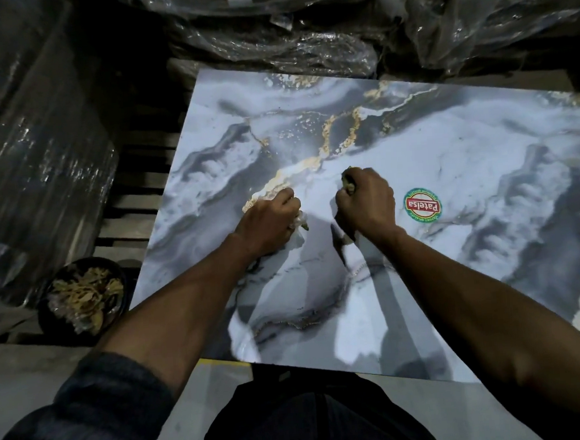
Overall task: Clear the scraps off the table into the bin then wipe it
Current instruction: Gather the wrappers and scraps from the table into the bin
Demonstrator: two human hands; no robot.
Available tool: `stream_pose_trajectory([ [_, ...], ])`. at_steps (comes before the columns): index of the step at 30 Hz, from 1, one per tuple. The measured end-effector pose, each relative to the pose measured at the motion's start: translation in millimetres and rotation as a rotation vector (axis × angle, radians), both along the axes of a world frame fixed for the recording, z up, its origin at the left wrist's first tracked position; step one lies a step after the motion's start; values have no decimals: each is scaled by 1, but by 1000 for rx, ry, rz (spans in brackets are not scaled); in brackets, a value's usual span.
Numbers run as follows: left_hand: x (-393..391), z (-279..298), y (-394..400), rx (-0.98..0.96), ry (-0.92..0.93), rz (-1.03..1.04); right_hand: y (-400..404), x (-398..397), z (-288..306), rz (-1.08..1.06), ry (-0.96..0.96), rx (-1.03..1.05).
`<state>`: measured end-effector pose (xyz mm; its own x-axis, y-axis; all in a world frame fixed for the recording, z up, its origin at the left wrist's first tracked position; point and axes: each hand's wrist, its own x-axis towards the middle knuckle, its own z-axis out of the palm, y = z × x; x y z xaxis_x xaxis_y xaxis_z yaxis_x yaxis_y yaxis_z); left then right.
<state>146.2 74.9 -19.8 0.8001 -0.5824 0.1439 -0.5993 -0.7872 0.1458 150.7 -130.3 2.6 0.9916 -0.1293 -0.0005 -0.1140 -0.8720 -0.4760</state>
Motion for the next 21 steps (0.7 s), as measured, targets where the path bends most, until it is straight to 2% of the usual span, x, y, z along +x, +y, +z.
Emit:
stream_pose_trajectory([
  [4, -3, 3, -3, 41, 19, 54, -9, 24, 2, -32, 48, 77],
  [9, -4, -2, -2, 7, 109, 134, -7, 37, -4, -3, 170, 48],
  [14, -13, 4, -3, -137, 222, 265, 0, 34, -5, 49, 207, -60],
  [17, -18, 5, 0, -300, 293, 395, 1, 24, -6, 103, 188, -184],
  [21, -23, 3, 10, -470, 245, 461, -1, 5, -11, 154, 166, -250],
])
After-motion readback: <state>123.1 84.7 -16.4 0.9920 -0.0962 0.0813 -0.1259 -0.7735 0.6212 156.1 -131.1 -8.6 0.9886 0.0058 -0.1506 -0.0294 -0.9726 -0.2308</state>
